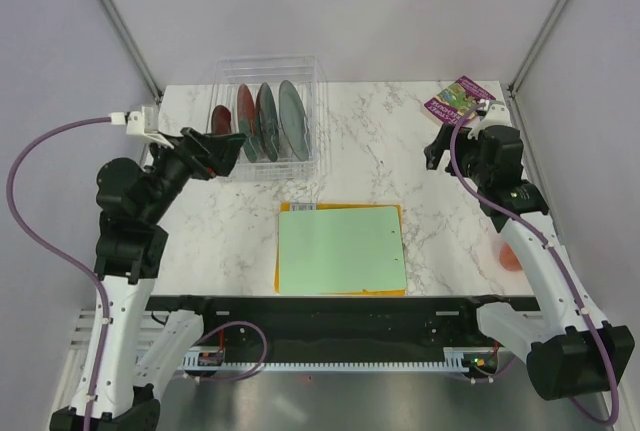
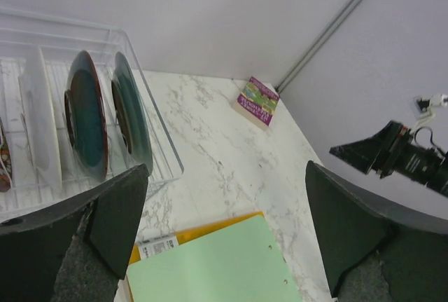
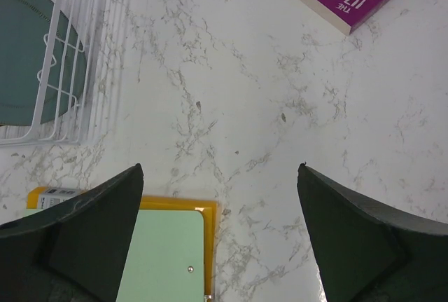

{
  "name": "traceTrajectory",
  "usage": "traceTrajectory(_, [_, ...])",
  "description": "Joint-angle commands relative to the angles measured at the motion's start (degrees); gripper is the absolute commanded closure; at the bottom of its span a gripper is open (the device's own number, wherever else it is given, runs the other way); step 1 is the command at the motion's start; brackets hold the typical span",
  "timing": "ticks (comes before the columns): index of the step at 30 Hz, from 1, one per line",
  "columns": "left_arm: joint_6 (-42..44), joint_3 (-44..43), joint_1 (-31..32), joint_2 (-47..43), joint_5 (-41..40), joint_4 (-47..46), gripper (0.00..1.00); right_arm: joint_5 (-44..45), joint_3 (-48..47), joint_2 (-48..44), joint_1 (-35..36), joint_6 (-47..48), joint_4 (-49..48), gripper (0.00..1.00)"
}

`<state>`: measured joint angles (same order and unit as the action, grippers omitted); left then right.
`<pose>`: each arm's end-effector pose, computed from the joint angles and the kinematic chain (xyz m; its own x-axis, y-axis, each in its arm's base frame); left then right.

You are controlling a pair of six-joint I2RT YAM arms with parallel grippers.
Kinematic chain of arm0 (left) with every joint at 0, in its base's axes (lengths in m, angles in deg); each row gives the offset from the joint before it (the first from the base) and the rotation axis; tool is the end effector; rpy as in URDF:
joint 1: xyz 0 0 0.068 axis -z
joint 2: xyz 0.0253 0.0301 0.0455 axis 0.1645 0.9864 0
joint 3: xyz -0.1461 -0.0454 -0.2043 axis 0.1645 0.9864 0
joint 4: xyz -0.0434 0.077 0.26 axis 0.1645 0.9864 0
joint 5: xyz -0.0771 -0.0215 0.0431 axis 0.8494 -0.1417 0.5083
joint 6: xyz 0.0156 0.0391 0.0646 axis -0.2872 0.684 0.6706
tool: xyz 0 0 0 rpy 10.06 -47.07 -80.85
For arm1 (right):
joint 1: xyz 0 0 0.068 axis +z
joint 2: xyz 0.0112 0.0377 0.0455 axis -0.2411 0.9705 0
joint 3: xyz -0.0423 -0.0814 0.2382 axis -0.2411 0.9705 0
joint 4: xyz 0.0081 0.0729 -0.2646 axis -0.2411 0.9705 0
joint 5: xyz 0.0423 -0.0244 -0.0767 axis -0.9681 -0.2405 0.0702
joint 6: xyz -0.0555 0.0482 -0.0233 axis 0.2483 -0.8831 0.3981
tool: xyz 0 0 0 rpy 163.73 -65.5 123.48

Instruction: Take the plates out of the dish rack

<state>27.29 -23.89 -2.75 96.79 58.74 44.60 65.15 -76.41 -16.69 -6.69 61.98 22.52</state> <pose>0.1969 -0.0457 0.4100 -0.1684 -0.4348 -0.8847 0.4176 0.7815 -0.4636 0.2819 0.0374 0.3084 -0.4203 0.2303 -0.8777 -0.0304 0.9631 0.2673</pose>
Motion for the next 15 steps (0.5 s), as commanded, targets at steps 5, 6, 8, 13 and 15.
traceTrajectory(5, [0.11,-4.25,-0.13,2.24,-0.47,0.50,0.00,2.19,-0.10,-0.99,0.03,-0.52,0.15,0.02])
traceTrajectory(6, [0.12,-5.72,-0.13,5.38,0.41,0.91,0.00,2.64,-0.02,-1.08,-0.06,-0.60,-0.02,0.02])
traceTrajectory(8, [0.03,-9.67,-0.13,10.83,2.52,6.42,0.00,3.08,0.07,-0.82,-0.06,-0.60,-0.02,0.02])
traceTrajectory(13, [5.83,-15.40,3.11,24.72,-2.28,6.80,0.01,2.29,-0.45,1.90,0.03,-0.52,-0.20,0.02])
traceTrajectory(15, [5.49,-17.51,3.56,28.77,-4.84,6.02,0.00,2.46,-0.28,3.04,-0.06,-0.34,-0.54,0.02])
